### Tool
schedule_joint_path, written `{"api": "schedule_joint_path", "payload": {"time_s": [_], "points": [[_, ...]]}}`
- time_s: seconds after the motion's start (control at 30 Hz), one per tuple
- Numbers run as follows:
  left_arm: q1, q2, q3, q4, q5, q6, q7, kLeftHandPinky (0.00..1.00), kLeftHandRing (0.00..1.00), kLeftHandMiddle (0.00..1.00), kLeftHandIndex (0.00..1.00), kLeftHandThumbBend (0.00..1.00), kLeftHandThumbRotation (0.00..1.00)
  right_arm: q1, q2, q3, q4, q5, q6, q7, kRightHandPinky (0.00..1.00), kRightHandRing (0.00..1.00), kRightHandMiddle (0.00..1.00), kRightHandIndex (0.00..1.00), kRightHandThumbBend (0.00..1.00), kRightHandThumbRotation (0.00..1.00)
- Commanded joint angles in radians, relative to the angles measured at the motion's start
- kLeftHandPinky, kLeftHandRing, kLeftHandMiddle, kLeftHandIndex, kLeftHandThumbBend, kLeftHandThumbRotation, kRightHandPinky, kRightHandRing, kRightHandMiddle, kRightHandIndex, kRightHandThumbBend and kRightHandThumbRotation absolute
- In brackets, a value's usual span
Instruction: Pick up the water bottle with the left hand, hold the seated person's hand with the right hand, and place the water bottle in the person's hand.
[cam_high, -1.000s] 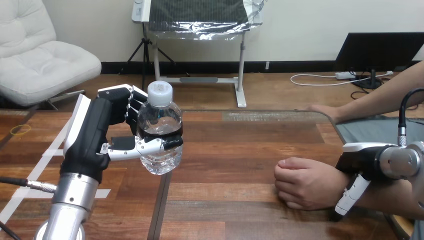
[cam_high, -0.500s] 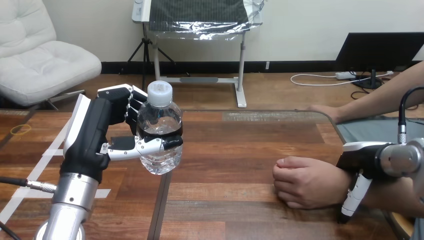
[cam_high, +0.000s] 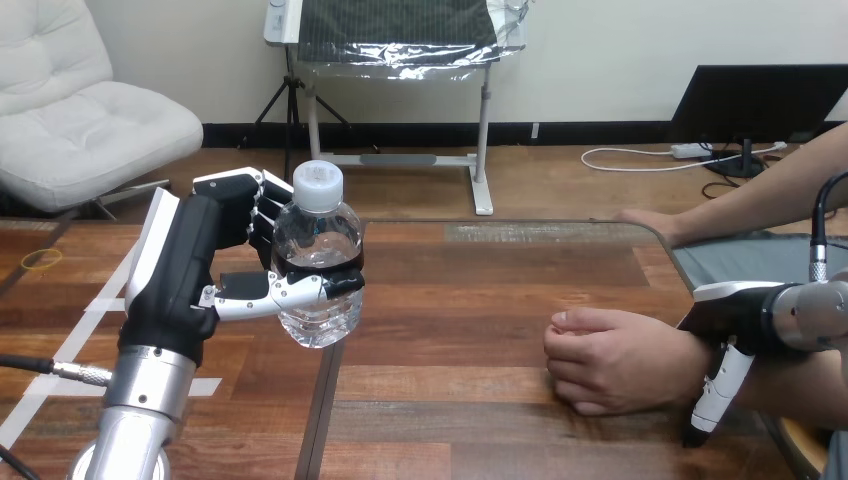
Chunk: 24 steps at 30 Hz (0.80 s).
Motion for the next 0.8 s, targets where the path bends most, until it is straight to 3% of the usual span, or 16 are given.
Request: {"api": "schedule_joint_path", "payload": {"time_s": [0.0, 0.33, 0.77], "points": [[-0.037, -0.006, 0.024, -0.062, -0.001, -0.028, 0.019, 0.24, 0.29, 0.33, 0.36, 0.73, 0.00, 0.043, 0.005, 0.043, 0.057, -0.001, -0.020, 0.034, 0.44, 0.67, 0.76, 0.81, 0.92, 0.15], [-0.040, -0.008, 0.021, -0.052, -0.011, -0.033, 0.016, 0.23, 0.29, 0.33, 0.36, 0.72, 0.00, 0.036, 0.009, 0.049, 0.082, -0.012, -0.038, 0.025, 0.41, 0.62, 0.71, 0.77, 0.91, 0.14], [-0.041, -0.004, 0.021, -0.051, -0.012, -0.039, 0.014, 0.23, 0.29, 0.33, 0.36, 0.71, 0.00, 0.043, 0.017, 0.059, 0.076, -0.040, -0.007, -0.010, 0.43, 0.66, 0.75, 0.80, 0.93, 0.16]]}}
